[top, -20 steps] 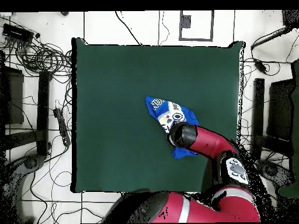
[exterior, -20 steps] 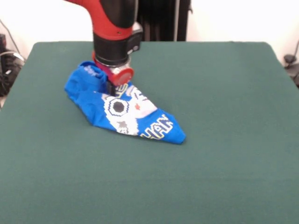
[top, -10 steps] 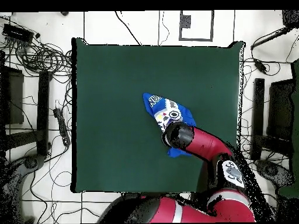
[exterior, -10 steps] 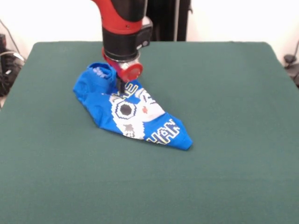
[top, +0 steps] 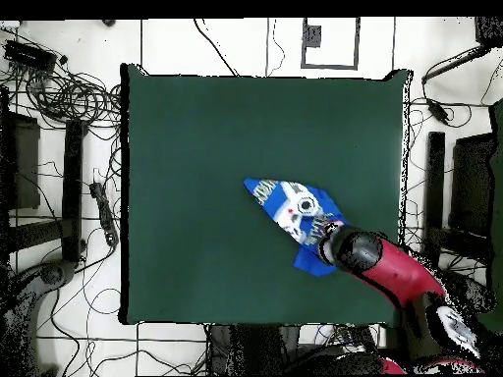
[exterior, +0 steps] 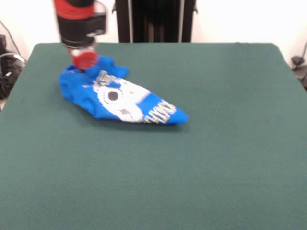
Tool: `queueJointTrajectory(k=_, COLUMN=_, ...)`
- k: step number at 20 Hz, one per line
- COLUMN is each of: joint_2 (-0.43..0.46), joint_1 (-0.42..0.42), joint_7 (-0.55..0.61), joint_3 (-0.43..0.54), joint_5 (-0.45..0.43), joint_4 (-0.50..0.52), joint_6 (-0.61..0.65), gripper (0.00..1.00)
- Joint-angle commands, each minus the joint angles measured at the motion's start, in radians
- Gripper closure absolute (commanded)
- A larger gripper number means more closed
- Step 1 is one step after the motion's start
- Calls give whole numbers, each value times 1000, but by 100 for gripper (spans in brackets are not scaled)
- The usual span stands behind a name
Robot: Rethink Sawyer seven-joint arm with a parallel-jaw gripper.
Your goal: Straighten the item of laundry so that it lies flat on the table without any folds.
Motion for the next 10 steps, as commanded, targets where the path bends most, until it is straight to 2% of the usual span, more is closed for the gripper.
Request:
queueJointTrajectory(k=1, joint_2=16, joint_1=-70, joint_7=2, joint_3=-34, joint_5=-86, joint_4=56, joint_6=-22, gripper=100)
queueJointTrajectory(k=5, joint_2=37, joint_1=-71, joint_7=73, joint_3=-85, joint_5=-101, joint_4=71, joint_6=-36, gripper=100)
queueJointTrajectory(k=10, joint_2=85, joint_1=-112, joint_7=77, joint_3=-66, joint_5=-135, joint_4=82, joint_6=-129, gripper=100)
